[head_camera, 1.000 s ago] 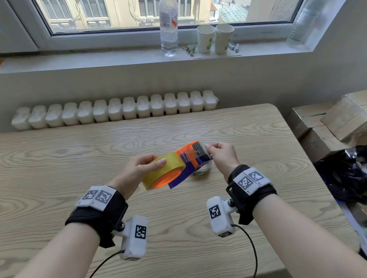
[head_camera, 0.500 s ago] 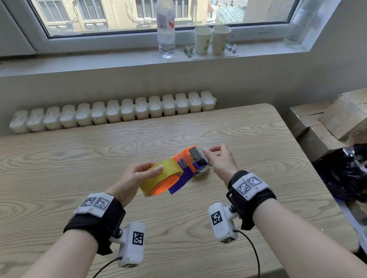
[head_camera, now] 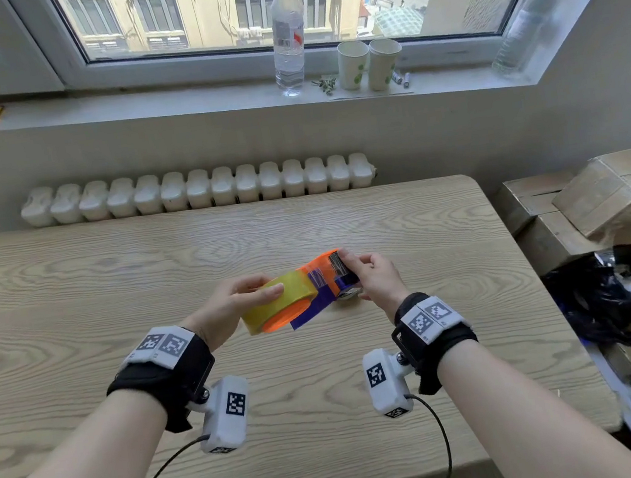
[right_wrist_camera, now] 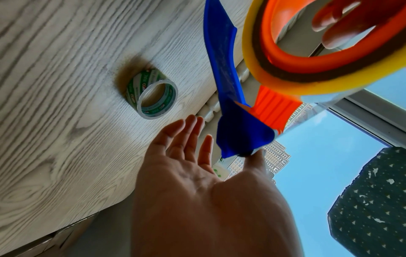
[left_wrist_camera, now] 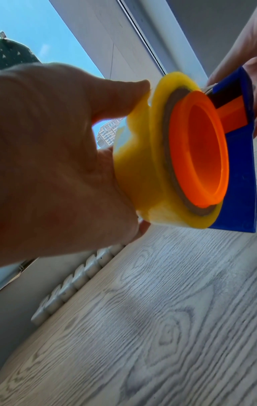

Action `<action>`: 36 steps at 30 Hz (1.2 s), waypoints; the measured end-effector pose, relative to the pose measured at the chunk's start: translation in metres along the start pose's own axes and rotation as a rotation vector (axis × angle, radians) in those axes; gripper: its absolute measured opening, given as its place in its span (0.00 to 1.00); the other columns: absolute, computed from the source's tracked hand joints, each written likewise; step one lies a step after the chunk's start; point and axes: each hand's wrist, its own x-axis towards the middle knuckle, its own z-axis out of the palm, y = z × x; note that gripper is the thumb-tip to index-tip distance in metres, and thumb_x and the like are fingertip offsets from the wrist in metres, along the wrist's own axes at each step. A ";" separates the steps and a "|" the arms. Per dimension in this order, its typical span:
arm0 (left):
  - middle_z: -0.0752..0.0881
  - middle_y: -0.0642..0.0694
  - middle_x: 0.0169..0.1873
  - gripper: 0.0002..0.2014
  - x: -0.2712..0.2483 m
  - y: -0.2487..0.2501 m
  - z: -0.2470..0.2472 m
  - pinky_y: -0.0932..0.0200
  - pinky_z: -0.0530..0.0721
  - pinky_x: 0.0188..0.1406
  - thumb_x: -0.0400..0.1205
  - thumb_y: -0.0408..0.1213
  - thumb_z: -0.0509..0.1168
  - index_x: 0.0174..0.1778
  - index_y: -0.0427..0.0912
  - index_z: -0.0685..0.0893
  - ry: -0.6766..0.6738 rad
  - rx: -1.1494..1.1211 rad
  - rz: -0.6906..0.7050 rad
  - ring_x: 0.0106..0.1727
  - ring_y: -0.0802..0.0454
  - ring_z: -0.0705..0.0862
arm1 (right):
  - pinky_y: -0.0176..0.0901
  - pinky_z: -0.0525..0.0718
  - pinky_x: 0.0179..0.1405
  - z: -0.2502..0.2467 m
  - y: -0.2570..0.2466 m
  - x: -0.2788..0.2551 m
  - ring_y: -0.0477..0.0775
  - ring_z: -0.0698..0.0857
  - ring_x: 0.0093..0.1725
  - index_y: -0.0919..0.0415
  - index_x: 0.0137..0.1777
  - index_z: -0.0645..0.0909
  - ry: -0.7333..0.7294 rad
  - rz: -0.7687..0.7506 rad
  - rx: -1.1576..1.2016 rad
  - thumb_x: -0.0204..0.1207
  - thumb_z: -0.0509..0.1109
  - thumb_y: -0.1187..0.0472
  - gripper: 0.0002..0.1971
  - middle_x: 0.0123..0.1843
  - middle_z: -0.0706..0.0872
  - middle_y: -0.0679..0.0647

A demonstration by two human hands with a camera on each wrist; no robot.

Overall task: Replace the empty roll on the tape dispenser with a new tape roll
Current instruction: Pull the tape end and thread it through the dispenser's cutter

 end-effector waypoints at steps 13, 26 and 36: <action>0.87 0.54 0.32 0.29 0.001 -0.003 -0.010 0.63 0.72 0.42 0.48 0.61 0.79 0.37 0.44 0.90 0.021 0.036 -0.055 0.38 0.60 0.82 | 0.49 0.79 0.42 0.005 -0.005 -0.005 0.58 0.80 0.34 0.60 0.23 0.78 -0.042 0.001 0.087 0.77 0.68 0.47 0.24 0.30 0.81 0.61; 0.82 0.46 0.35 0.12 0.005 0.004 0.000 0.70 0.77 0.34 0.67 0.43 0.68 0.39 0.39 0.84 0.083 0.092 -0.104 0.38 0.53 0.79 | 0.53 0.76 0.44 0.009 -0.001 -0.006 0.59 0.80 0.39 0.60 0.33 0.82 -0.107 -0.064 0.036 0.71 0.74 0.47 0.17 0.36 0.82 0.62; 0.84 0.43 0.39 0.07 0.006 0.005 0.002 0.70 0.79 0.34 0.76 0.39 0.70 0.44 0.39 0.84 0.064 0.138 -0.104 0.39 0.53 0.82 | 0.41 0.81 0.39 0.008 -0.004 -0.012 0.51 0.84 0.40 0.69 0.48 0.86 -0.101 -0.080 -0.043 0.65 0.80 0.49 0.22 0.40 0.86 0.57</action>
